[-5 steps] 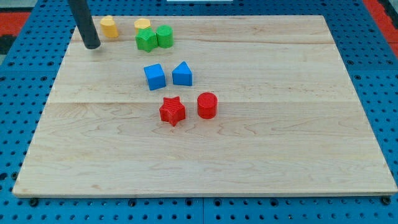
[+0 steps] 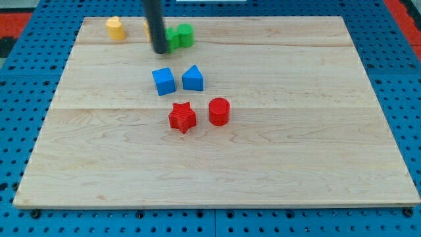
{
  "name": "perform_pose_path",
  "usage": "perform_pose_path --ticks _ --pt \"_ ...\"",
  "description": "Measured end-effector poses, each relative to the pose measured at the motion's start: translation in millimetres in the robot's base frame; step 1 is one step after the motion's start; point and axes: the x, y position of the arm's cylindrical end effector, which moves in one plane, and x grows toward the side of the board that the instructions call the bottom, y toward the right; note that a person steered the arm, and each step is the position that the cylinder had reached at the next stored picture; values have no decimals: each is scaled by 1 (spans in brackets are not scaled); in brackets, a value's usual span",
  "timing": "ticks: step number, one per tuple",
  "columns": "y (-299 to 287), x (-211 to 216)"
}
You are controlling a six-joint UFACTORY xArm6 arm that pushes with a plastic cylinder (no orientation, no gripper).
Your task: Move the green blocks to the top center of the board
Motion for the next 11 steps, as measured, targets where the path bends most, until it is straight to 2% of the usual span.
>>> perform_pose_path --ticks 1,2,3,4,7,8,9,11 --pt "25 0" --pt "16 14" --pt "-49 13" --pt "-37 -20" --pt "36 -55" --pt "18 -60" --pt "14 -88" --pt "82 -99"
